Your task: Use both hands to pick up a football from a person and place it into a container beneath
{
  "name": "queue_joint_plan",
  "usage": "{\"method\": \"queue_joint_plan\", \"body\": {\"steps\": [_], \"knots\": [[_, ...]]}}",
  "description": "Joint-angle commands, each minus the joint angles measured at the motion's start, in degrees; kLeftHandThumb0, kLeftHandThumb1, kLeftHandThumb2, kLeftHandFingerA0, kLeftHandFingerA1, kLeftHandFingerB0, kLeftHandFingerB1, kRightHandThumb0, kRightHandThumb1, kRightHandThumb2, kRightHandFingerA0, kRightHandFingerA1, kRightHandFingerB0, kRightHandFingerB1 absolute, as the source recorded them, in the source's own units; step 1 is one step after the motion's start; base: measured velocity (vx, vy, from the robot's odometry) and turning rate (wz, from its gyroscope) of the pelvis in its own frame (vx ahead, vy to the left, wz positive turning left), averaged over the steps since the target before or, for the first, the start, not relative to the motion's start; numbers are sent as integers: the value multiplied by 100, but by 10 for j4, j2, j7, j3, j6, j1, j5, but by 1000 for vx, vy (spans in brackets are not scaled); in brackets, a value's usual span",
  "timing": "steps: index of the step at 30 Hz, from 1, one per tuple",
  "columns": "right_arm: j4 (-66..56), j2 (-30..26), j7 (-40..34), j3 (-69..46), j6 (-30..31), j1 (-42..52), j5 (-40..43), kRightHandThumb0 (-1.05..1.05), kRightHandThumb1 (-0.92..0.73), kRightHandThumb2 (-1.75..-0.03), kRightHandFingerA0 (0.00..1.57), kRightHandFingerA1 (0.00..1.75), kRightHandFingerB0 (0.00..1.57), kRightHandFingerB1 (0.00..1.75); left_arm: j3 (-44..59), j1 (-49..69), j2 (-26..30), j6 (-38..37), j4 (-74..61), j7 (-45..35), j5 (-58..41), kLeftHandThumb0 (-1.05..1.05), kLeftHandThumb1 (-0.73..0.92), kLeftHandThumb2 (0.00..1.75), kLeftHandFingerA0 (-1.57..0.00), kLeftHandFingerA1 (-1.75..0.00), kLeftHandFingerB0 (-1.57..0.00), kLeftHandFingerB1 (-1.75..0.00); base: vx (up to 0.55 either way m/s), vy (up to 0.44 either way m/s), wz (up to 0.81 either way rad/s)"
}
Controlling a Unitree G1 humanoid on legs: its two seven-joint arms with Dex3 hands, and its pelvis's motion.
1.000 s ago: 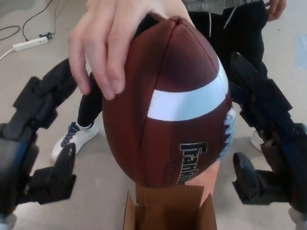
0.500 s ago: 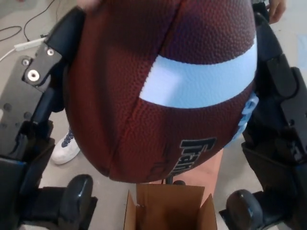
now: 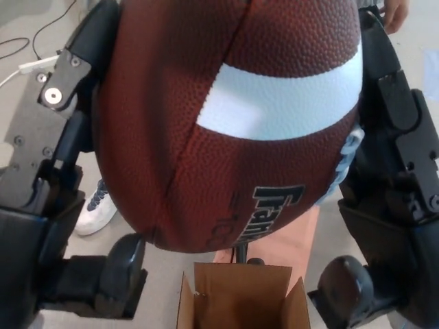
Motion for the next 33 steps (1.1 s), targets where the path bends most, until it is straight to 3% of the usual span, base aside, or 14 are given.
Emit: {"method": "queue_joint_plan", "body": {"steps": [1, 2, 4, 5, 6, 7, 9, 10, 11, 17, 18, 19, 23, 33], "knots": [[-8, -12, 46, 36, 40, -4, 7, -91, -74, -112, 0, 12, 0, 15, -42, -17, 24, 19, 0, -51, 12, -88, 75, 113, -12, -24, 0, -26, 0, 0, 0], [4, -12, 44, 35, 37, -5, 2, -94, -78, -114, 0, 7, 0, 9, -50, -13, 21, 17, 8, -50, 12, -91, 80, 112, -10, -26, -10, -26, 0, 0, 0], [21, -11, 41, 34, 30, -7, -6, -94, -78, -114, 0, 7, 0, 9, -59, -7, 18, 12, 19, -50, 13, -91, 80, 112, -10, -26, -10, -26, 0, 0, 0], [27, -9, 37, 36, 31, -6, -11, -93, -81, -114, 0, 8, 0, 8, -67, -12, 18, 14, 30, -50, 17, -91, 80, 86, -11, -27, -7, -24, 0, 0, 0], [34, -5, 31, 38, 31, -5, -17, -93, -81, -114, 0, 8, 0, 8, -76, -18, 16, 16, 44, -50, 22, -91, 80, 86, -11, -27, -7, -24, 0, 0, 0], [50, 2, 23, 41, 25, -6, -26, -88, -82, -113, 0, 10, 0, 10, -88, -26, 13, 16, 62, -51, 22, -90, 80, 110, -10, -25, -10, -25, 0, 0, 0], [57, 4, 19, 43, 21, -7, -29, -88, -82, -113, 0, 10, 0, 10, -94, -30, 13, 14, 70, -49, 22, -90, 80, 110, -10, -25, -10, -25, 0, 0, 0], [63, 9, 10, 45, 28, -9, -36, -78, -92, -70, 0, 24, 0, 18, -104, -38, 9, 16, 83, -45, 29, -89, 82, 111, -9, -19, -9, -23, 0, 0, 0], [85, 20, -5, 45, 41, -15, -49, -82, -82, -113, 0, 12, 0, 13, -126, -60, -7, 22, 119, -38, 45, -86, 79, 110, 0, -16, -14, -28, 0, 0, 0], [151, 50, -41, 31, 61, -36, -58, -83, -83, -114, 0, 11, 2, 14, -161, -121, -51, 13, 233, -12, 75, -80, 77, 110, 0, -20, -18, -30, 0, 0, 0], [158, 51, -46, 28, 63, -38, -62, -82, -84, -115, 0, 12, 1, 15, -163, -126, -57, 9, 247, -9, 76, -77, 92, 71, -2, -21, -9, -24, 0, 0, 0], [172, 51, -52, 21, 63, -43, -67, -85, -87, -116, 0, 9, 1, 12, -167, -135, -79, 4, 279, 3, 71, -78, 73, 108, 0, -25, -17, -36, 0, 0, 0], [213, 55, -72, 3, 70, -61, -81, -87, -89, -117, 0, 9, 1, 11, -173, -165, -128, -45, 379, 22, 68, -79, 76, 108, 0, -26, -15, -36, 0, 0, 0], [329, 42, -69, -53, 90, -121, -67, -78, -86, -118, 0, 17, 0, 19, -145, -243, -179, -94, 580, 23, 57, -73, 73, 107, -2, -32, -8, -39, 0, 0, 0]]}}
